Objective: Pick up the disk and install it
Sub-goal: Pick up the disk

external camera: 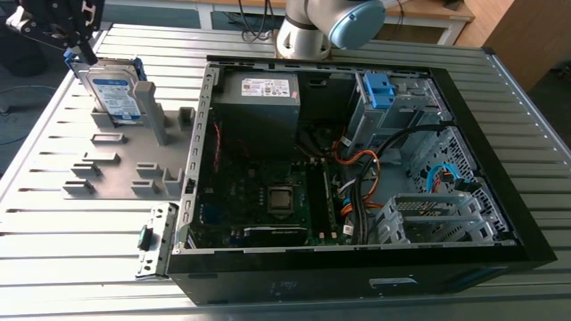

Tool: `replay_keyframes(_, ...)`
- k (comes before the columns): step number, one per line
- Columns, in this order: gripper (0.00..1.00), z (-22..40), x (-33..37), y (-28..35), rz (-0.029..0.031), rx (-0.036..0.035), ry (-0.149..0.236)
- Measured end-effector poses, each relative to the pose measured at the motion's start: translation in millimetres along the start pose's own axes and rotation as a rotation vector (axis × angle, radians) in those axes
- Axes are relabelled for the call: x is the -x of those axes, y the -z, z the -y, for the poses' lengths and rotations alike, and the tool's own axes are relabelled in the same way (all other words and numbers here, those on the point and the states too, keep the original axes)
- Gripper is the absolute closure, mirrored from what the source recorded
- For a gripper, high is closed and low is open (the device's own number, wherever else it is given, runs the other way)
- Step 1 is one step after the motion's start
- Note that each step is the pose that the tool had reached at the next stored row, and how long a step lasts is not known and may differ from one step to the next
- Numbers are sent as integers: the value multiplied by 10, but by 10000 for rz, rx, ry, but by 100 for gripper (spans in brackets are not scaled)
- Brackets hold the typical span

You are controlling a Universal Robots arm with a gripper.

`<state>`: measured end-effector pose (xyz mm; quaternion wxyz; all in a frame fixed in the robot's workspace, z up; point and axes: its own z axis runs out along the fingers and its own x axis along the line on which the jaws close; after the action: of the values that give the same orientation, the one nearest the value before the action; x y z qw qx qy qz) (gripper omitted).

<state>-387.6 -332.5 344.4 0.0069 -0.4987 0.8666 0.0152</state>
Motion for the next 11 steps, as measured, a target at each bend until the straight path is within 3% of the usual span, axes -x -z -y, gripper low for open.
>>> replay_keyframes(11,89,0,0,0,-19,27,981)
